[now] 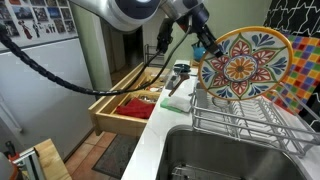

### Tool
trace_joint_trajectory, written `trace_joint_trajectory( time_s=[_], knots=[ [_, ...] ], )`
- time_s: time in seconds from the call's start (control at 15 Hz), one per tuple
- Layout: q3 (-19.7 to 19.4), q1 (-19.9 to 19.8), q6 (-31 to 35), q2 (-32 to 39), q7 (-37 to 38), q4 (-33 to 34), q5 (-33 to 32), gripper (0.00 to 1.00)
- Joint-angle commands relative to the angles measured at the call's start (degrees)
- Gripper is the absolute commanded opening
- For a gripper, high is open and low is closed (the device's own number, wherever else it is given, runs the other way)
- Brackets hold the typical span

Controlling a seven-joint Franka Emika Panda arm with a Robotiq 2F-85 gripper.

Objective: Put the floral plate on the plates rack

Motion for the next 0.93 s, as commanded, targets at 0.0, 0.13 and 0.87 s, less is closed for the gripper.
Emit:
trace_joint_trajectory(
  time_s=[0.0, 0.13, 0.87],
  knots=[
    [-0.4, 1.6, 4.2, 3.2, -1.5, 3.5, 3.4, 0.05],
    [-0.1, 1.7, 3.3, 4.0, -1.4, 4.5, 3.3, 0.05],
    [0.8, 3.0, 4.6, 13.0, 1.0, 13.7, 8.7, 0.05]
  ],
)
